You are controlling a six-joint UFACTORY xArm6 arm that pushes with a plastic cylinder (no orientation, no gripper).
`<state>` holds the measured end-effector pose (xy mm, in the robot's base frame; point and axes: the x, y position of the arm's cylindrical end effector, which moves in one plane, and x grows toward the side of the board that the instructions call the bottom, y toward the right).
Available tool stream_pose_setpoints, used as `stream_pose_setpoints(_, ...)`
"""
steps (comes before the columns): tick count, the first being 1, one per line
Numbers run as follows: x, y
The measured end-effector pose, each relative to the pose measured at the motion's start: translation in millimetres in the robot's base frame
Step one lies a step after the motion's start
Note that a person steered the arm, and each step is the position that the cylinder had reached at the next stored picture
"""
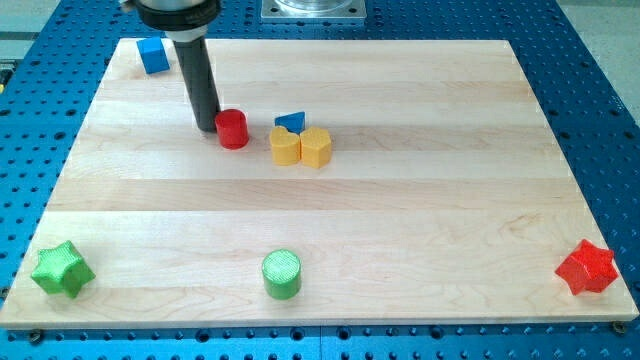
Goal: Push red circle into heart
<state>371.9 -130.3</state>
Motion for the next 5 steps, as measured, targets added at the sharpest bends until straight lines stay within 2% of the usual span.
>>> stream_pose_setpoints(2,13.1,9.8)
stream_pose_setpoints(4,25.6,-9.5)
stream_pose_setpoints(5,26.3,3.3)
